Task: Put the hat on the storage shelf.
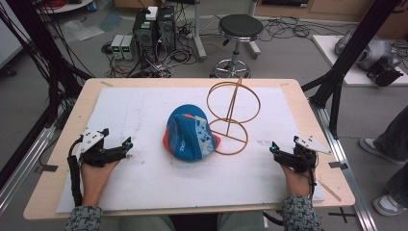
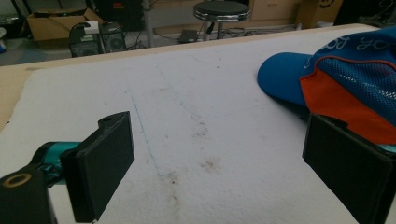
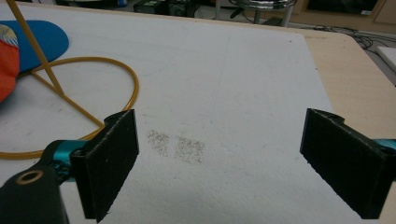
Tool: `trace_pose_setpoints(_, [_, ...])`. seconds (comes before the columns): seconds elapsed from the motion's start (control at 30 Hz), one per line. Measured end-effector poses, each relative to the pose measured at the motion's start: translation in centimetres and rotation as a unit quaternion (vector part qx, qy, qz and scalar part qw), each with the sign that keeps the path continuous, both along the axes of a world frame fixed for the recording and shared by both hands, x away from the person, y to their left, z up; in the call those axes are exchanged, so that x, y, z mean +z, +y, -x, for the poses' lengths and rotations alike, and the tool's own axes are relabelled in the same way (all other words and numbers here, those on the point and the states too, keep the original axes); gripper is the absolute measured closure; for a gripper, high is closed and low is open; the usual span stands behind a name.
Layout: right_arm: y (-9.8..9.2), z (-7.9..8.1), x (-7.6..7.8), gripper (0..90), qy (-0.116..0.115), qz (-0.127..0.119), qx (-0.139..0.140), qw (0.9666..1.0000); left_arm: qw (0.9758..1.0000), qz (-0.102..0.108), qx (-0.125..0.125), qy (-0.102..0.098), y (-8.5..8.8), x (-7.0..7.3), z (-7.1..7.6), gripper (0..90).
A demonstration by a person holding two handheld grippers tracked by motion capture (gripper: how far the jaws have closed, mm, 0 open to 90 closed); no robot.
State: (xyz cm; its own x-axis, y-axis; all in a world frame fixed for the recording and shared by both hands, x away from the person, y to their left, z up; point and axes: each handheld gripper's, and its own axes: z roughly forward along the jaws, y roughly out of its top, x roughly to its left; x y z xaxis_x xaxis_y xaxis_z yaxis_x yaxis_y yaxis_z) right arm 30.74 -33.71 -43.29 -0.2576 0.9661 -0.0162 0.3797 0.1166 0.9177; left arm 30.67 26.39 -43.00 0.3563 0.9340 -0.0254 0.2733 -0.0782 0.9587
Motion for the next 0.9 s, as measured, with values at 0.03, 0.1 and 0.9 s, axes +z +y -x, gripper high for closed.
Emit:
trace_pose_setpoints(0.03, [0.0, 0.0, 0.0, 10.7, 0.0, 0.0, 0.0, 1.0, 1.0, 0.001, -0.001, -0.001, 0.0, 0.0, -0.1, 9.5])
trace_pose_setpoints(0.1, [0.1, 0.1, -0.1, 10.7, 0.0, 0.002, 0.004, 1.0, 1.0, 0.002, -0.001, -0.003, 0.0, 0.0, -0.1, 10.0])
trace_pose_setpoints(0.9, [0.0, 0.4, -0.3, 10.7, 0.004, 0.002, 0.012, 0.9999, 0.9969, -0.001, -0.075, -0.025, -3.8, 1.6, -1.1, 14.3])
